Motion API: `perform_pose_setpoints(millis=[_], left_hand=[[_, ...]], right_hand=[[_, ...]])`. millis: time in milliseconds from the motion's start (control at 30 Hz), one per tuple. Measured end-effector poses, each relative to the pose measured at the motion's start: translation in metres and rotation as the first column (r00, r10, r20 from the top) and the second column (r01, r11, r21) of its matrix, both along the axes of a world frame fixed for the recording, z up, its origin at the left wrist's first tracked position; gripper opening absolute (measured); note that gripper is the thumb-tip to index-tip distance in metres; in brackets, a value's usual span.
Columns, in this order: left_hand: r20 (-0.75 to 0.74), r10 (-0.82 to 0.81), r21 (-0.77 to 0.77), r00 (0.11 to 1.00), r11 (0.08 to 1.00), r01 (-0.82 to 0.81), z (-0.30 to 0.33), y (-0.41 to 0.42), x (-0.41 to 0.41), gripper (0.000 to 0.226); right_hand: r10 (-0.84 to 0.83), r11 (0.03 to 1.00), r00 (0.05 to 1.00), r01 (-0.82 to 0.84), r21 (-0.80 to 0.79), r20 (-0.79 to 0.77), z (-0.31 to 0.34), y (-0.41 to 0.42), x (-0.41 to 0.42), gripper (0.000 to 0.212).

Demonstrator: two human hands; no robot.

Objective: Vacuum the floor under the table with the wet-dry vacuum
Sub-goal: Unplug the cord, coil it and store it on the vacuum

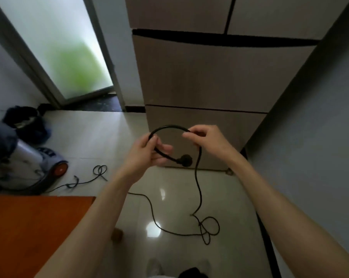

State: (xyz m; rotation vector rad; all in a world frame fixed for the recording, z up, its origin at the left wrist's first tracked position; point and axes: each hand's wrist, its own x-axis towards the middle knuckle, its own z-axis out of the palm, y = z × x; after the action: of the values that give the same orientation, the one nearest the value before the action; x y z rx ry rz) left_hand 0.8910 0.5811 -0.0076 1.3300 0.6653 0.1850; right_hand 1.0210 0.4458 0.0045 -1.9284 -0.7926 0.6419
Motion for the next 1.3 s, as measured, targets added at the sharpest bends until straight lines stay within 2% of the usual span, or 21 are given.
perform_pose_setpoints(millis=[133, 200, 267, 400, 467, 533, 600, 633, 667, 700, 733, 767, 800, 833, 867, 933, 1000, 1033, 1100, 1167, 1300], left_hand=[[0.082, 0.198, -0.231, 0.977, 0.957, -0.175, 0.024, 0.049, -0.049, 0.030], [0.133, 0.328, -0.355, 0.935, 0.897, -0.264, 0.027, 0.067, -0.070, 0.030], [0.181, 0.457, -0.450, 0.871, 0.826, -0.339, 0.027, 0.081, -0.084, 0.031], [0.216, 0.648, -0.536, 0.731, 0.704, -0.466, 0.020, 0.093, -0.092, 0.029], [0.189, 0.722, -0.556, 0.666, 0.637, -0.534, 0.015, 0.093, -0.088, 0.028], [0.144, 0.759, -0.533, 0.635, 0.600, -0.597, 0.010, 0.094, -0.083, 0.027], [0.056, 0.741, -0.394, 0.670, 0.633, -0.667, 0.003, 0.095, -0.078, 0.020], [-0.010, 0.725, -0.204, 0.689, 0.673, -0.711, -0.001, 0.097, -0.076, 0.021], [-0.084, 0.727, 0.105, 0.681, 0.686, -0.720, -0.007, 0.098, -0.077, 0.032], [-0.090, 0.756, 0.462, 0.648, 0.608, -0.646, -0.014, 0.099, -0.078, 0.045], [-0.006, 0.761, 0.739, 0.648, 0.440, -0.510, -0.018, 0.100, -0.078, 0.055], [0.074, 0.701, 0.887, 0.710, 0.280, -0.368, -0.019, 0.100, -0.075, 0.059], [0.075, 0.617, 0.943, 0.784, 0.211, -0.256, -0.018, 0.099, -0.070, 0.059], [0.027, 0.543, 0.951, 0.840, 0.245, -0.189, -0.017, 0.098, -0.064, 0.055], [-0.041, 0.492, 0.923, 0.869, 0.353, -0.156, -0.015, 0.098, -0.058, 0.048], [-0.175, 0.418, 0.804, 0.892, 0.583, -0.116, -0.012, 0.099, -0.047, 0.029], [-0.223, 0.394, 0.701, 0.891, 0.701, -0.135, -0.016, 0.101, -0.039, 0.029], [-0.198, 0.412, 0.640, 0.889, 0.741, -0.201, -0.018, 0.101, -0.037, 0.031], [-0.097, 0.435, 0.466, 0.895, 0.815, -0.345, -0.020, 0.101, -0.032, 0.030], [-0.062, 0.411, 0.338, 0.910, 0.866, -0.368, -0.019, 0.106, -0.029, 0.029], [-0.094, 0.311, 0.383, 0.946, 0.888, -0.254, -0.018, 0.115, -0.031, 0.026]], right_hand=[[0.007, 1.000, 0.990, -0.009, -0.014, -0.144, -0.033, 0.042, -0.033, 0.023], [0.015, 0.999, 0.989, -0.021, -0.038, -0.148, -0.039, 0.065, -0.045, 0.033], [0.032, 0.999, 0.972, -0.039, -0.027, -0.235, -0.036, 0.092, -0.056, 0.038], [0.227, 0.965, 0.787, -0.103, 0.241, -0.573, -0.021, 0.137, -0.064, 0.066], [0.313, 0.941, 0.750, -0.160, 0.299, -0.583, -0.013, 0.153, -0.061, 0.057], [0.331, 0.936, 0.791, -0.206, 0.286, -0.514, -0.004, 0.168, -0.056, 0.035], [0.325, 0.939, 0.829, -0.224, 0.262, -0.455, 0.001, 0.183, -0.048, 0.027], [0.317, 0.942, 0.840, -0.224, 0.251, -0.441, 0.003, 0.190, -0.042, 0.027], [0.308, 0.946, 0.845, -0.222, 0.238, -0.436, 0.004, 0.196, -0.036, 0.026], [0.302, 0.949, 0.847, -0.225, 0.221, -0.437, 0.005, 0.202, -0.030, 0.025], [0.309, 0.948, 0.844, -0.240, 0.208, -0.438, 0.006, 0.207, -0.026, 0.025], [0.325, 0.944, 0.835, -0.263, 0.198, -0.443, 0.007, 0.211, -0.023, 0.024], [0.345, 0.938, 0.822, -0.288, 0.193, -0.454, 0.008, 0.214, -0.022, 0.024], [0.369, 0.929, 0.802, -0.314, 0.194, -0.469, 0.009, 0.217, -0.022, 0.024], [0.393, 0.919, 0.781, -0.341, 0.197, -0.485, 0.011, 0.219, -0.023, 0.024], [0.424, 0.905, 0.752, -0.376, 0.201, -0.505, 0.017, 0.226, -0.024, 0.030], [0.393, 0.917, 0.726, -0.354, 0.184, -0.564, 0.021, 0.234, -0.023, 0.043], [0.353, 0.932, 0.696, -0.319, 0.172, -0.625, 0.022, 0.237, -0.024, 0.044], [0.261, 0.961, 0.600, -0.234, 0.146, -0.756, 0.023, 0.242, -0.027, 0.030], [0.189, 0.980, 0.513, -0.146, 0.132, -0.837, 0.025, 0.247, -0.028, 0.015], [0.159, 0.987, 0.482, -0.058, 0.150, -0.862, 0.028, 0.260, -0.024, 0.011]])
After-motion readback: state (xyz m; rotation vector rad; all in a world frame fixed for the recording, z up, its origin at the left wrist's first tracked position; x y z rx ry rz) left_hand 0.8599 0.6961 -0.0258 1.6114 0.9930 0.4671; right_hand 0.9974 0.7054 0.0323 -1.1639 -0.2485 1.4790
